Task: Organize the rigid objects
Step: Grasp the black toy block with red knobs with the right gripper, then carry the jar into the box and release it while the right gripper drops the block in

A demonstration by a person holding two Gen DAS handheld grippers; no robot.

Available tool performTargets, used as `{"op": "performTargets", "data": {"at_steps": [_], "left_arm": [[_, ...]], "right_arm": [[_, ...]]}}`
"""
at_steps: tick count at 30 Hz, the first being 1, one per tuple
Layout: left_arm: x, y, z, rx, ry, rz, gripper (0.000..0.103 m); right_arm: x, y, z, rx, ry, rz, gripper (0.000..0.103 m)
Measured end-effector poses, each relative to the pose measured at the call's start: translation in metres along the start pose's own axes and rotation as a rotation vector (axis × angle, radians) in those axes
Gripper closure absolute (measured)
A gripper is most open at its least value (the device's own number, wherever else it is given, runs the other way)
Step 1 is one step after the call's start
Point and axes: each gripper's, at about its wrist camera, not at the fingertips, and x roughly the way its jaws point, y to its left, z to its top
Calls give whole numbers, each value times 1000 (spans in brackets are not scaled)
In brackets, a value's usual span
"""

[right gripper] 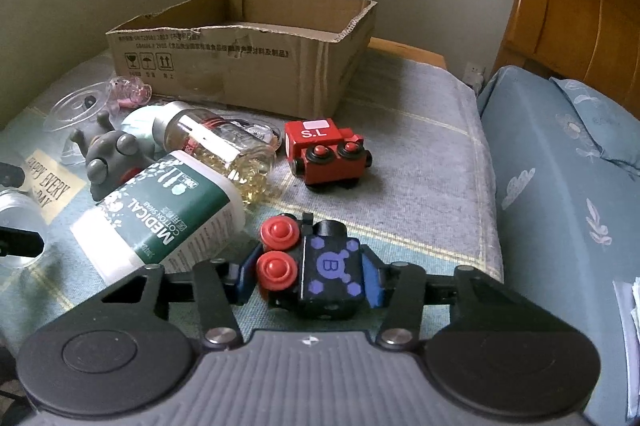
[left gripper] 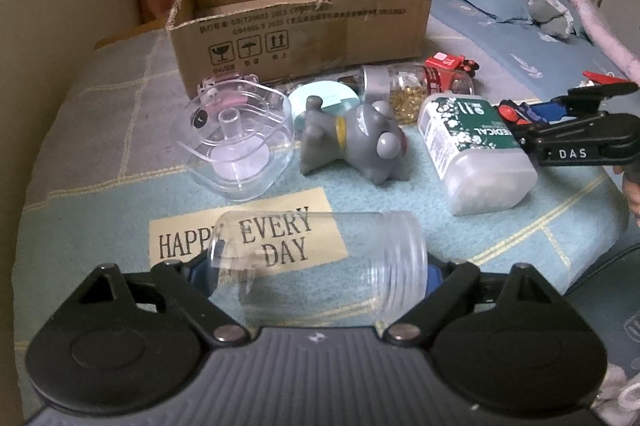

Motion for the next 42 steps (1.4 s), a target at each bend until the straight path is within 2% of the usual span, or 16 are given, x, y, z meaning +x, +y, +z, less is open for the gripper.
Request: {"op": "performTargets", "data": {"at_steps": [6, 13, 19, 25, 30, 35, 39, 42], "left_arm": [[-8, 3, 11, 42, -1, -18, 13], [-22, 13, 41, 94, -18, -36, 13], [-27, 26, 87, 116, -45, -41, 13], [-22, 36, 148, 127, -95, -22, 13], [1, 46, 201, 116, -110, 6, 13], [35, 58, 244, 102, -97, 30, 13], [65, 70, 270, 68, -82, 60, 13], [83, 78, 279, 45, -90, 98, 6]], "right_arm": [[-3, 0, 3, -9, 20, -3, 47], [-18, -4, 15, -50, 19, -10, 48], [-39, -8, 44, -94, -10, 22, 48], [-55, -12, 91, -101, -88, 74, 48], [-48, -11, 132, -118, -137, 98, 48], [-24, -9, 165, -117, -135, 127, 48], [-5, -6, 180, -116, -117, 134, 48], [5, -6, 184, -107, -104, 141, 48]]}}
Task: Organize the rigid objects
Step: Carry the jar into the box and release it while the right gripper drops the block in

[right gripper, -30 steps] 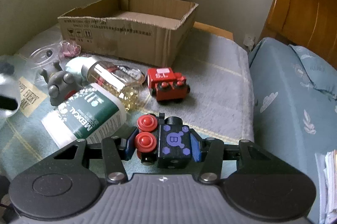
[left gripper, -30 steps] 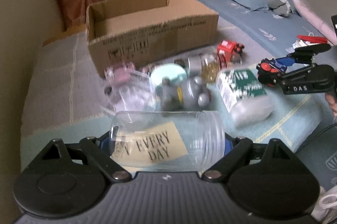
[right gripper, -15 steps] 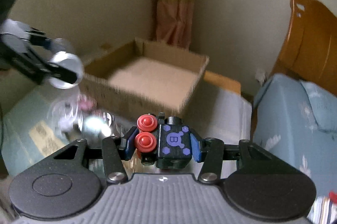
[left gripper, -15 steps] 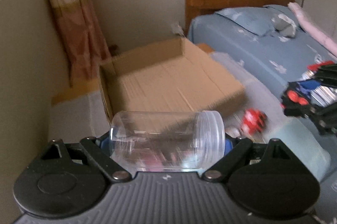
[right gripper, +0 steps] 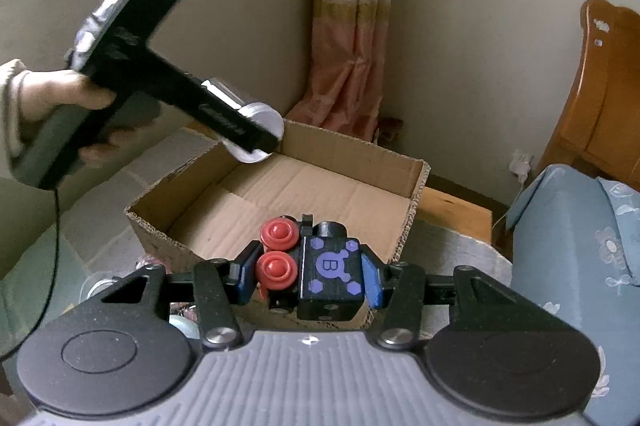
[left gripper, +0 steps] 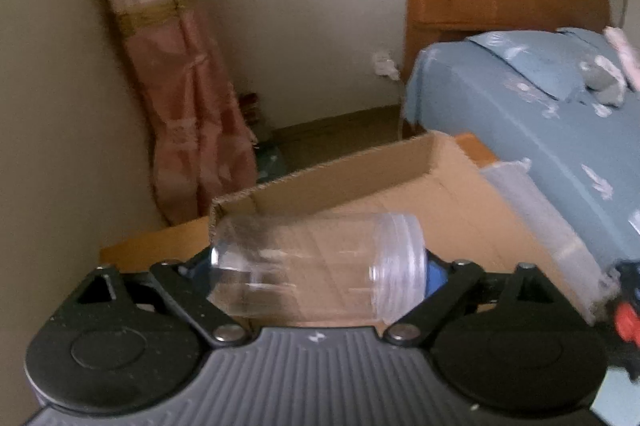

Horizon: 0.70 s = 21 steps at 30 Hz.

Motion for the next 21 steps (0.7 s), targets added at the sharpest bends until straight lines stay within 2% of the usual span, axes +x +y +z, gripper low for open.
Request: {"op": "performTargets", "data": {"at_steps": [2, 6, 13, 21], "left_arm": [[9, 3, -3, -17, 18, 30, 6], [10, 10, -13, -29, 42, -9, 6], [-18, 14, -31, 14, 29, -42, 6], [-48, 19, -47, 53, -25, -22, 6]], "right_arm": [[5, -1, 3, 3, 10, -1, 48], [13, 0, 6, -2, 27, 1, 47], [26, -2, 17, -3, 40, -2, 47], [54, -7, 39, 15, 47, -25, 47]]}}
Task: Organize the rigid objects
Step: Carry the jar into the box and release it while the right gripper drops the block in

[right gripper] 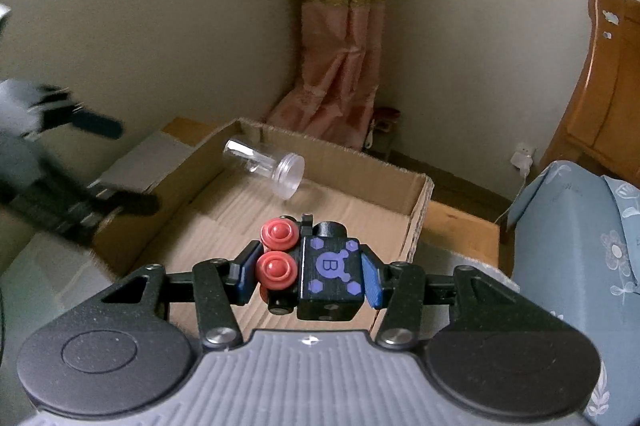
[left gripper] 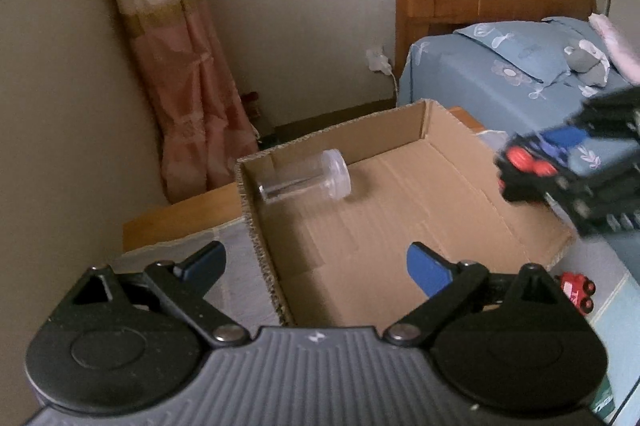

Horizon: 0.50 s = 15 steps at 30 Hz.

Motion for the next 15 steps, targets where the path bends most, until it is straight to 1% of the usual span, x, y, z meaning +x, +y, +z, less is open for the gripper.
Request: {"op": "performTargets", "data": {"at_steps": [2, 3, 4, 5, 6, 7, 15], "left_arm": [[-4, 0, -4, 2, -6, 0, 6], [-6, 0, -7, 1, -10, -9, 6], [-8, 1, -9, -3, -11, -17, 6], [-9, 2, -11, -8, -10, -23, 6], [-11, 2, -14, -12, -8, -28, 6], [-12, 1, -17, -9, -5, -32, 6], [-29, -5, -30, 6, 1, -40, 6]], "right_arm": [[8, -1, 5, 8, -3, -19, 47], [11, -1, 6, 16, -10, -36, 40], [13, -1, 7, 21, -3, -51, 20], [13, -2, 7, 28, 0, -51, 11], [10, -2, 4, 37, -18, -45, 3], [5, -2, 1, 43, -37, -38, 0], [-23, 2, -17, 60, -31, -12, 0]]}}
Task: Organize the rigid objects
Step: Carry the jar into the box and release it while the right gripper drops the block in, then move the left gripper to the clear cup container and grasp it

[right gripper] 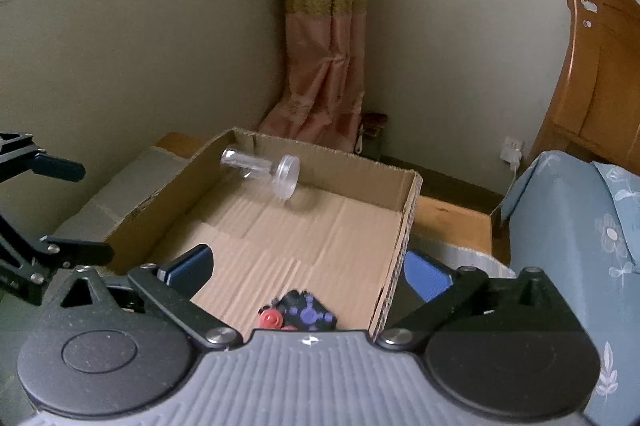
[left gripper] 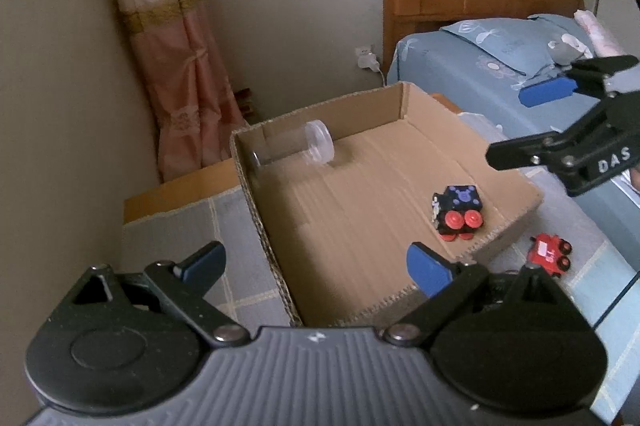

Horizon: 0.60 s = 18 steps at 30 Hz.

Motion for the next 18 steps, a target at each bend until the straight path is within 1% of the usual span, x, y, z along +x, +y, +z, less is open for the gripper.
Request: {"op": "performTargets", "data": {"at_steps": [10, 15, 18], "left_arm": [[-34, -20, -22, 12, -10, -7, 6], [-55, -29, -35, 17, -29, -12, 6], [-64, -34, -46, 7, -39, -18, 5]], "right_arm": [[-56, 22, -27, -58, -23, 6, 0], [-73, 39, -48, -110, -1, 8, 0], [-80, 47, -66, -117, 10, 18, 0]]}}
